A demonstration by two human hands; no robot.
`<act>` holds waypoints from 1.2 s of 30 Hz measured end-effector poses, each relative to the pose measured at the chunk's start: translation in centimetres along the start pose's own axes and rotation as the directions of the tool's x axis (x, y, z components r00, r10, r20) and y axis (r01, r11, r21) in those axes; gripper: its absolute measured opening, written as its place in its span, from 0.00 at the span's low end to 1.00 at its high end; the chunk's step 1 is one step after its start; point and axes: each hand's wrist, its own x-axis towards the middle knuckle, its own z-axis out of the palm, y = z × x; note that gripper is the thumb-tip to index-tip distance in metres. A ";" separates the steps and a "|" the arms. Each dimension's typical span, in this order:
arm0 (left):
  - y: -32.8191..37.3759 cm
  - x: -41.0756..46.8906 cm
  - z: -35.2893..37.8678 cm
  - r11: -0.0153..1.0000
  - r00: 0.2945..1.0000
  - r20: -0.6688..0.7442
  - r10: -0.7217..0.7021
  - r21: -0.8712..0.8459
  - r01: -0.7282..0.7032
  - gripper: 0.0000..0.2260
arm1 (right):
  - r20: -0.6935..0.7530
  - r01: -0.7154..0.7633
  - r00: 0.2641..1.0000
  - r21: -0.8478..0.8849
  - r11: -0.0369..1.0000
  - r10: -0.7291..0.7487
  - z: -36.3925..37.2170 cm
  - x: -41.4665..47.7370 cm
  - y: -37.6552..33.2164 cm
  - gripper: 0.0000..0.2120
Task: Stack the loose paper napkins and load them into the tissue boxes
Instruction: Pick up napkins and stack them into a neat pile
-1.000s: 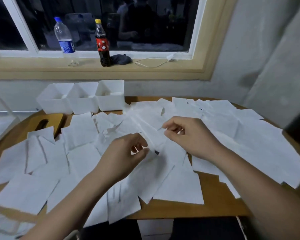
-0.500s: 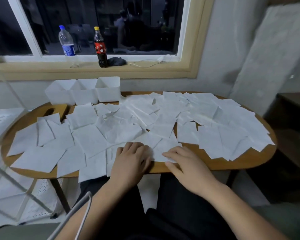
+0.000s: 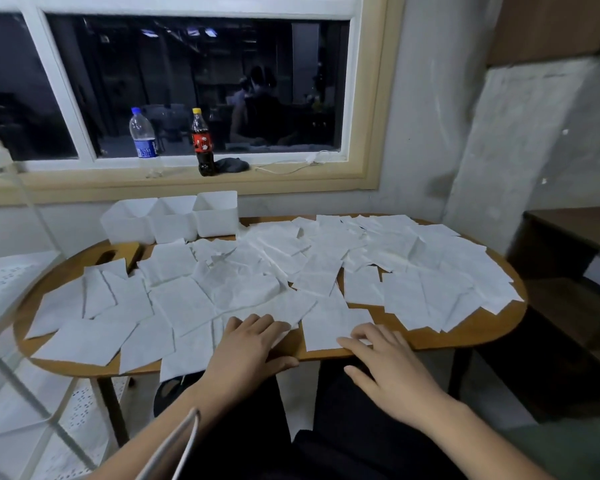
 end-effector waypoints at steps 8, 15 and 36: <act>0.6 -0.2 -0.5 0.996 0.996 0.063 0.069 0.059 -0.073 0.19 | -0.009 -0.001 1.000 -0.017 1.000 0.001 -0.3 0.4 -0.3 0.24; 0.2 -0.1 -2.7 0.997 0.992 0.123 0.004 -0.073 0.005 0.08 | 0.023 -0.022 0.999 0.007 1.000 0.021 -1.5 1.0 -0.6 0.29; 3.1 6.7 -8.5 0.693 0.964 0.072 -0.255 -0.682 0.234 0.08 | -0.101 -0.075 0.950 0.847 0.527 0.297 -6.7 6.6 -1.1 0.04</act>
